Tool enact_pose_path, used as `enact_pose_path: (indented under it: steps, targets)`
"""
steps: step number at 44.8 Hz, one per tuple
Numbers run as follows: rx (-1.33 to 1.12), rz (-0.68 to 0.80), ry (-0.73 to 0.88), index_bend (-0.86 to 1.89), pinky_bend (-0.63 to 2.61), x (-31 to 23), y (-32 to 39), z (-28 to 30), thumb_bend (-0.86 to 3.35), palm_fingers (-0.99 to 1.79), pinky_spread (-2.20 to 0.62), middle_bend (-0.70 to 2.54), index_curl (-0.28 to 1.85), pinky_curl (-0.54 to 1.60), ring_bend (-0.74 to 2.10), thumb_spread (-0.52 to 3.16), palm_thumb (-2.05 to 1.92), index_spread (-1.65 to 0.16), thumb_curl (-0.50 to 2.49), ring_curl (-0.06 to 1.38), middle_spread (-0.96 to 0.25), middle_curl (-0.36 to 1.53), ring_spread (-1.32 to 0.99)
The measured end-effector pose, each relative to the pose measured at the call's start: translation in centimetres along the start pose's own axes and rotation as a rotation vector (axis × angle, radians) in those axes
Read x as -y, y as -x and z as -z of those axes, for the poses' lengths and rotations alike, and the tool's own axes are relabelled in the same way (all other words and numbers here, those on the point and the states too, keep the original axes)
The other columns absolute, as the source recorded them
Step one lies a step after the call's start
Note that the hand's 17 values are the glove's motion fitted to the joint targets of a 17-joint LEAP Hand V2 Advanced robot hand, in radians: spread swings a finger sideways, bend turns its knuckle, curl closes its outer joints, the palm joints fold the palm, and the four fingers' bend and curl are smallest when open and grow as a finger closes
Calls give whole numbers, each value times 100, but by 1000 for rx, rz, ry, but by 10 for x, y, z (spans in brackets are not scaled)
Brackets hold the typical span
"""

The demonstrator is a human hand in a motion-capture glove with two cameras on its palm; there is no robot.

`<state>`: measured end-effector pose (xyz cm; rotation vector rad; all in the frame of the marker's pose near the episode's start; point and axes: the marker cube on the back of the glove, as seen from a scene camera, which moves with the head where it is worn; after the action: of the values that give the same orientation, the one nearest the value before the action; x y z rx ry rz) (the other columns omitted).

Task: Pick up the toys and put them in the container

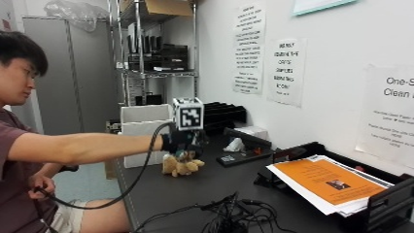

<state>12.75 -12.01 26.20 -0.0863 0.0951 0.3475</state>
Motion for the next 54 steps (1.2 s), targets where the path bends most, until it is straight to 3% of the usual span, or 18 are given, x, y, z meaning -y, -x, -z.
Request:
enact_pose_path:
  steps: [4,12,21,25,33,42,54]
  targets:
    - [168,152,-57,104,92,-6,20,68,16,112,-34,131,68,48,127,71,61,-33,73,67,-27,84,-43]
    - [125,207,-159,109,97,-20,26,169,15,106,-35,136,78,52,132,59,60,-33,80,71,-25,87,-42]
    - [166,178,-225,110,99,-39,85,244,13,102,-36,139,86,56,135,50,60,-32,88,73,-24,88,-42]
    - [127,348,-239,109,99,-53,119,260,13,101,-36,140,90,57,136,46,60,-32,91,74,-23,89,-41]
    - [61,479,-247,108,100,-82,209,286,13,99,-36,142,96,59,136,41,60,-31,96,74,-22,89,-41]
    - [152,647,-233,106,100,-126,320,299,12,98,-36,143,101,60,137,38,59,-32,102,75,-21,89,-41]
    - [174,748,-234,102,100,-162,402,295,11,98,-36,143,107,61,137,35,59,-32,109,75,-20,89,-40]
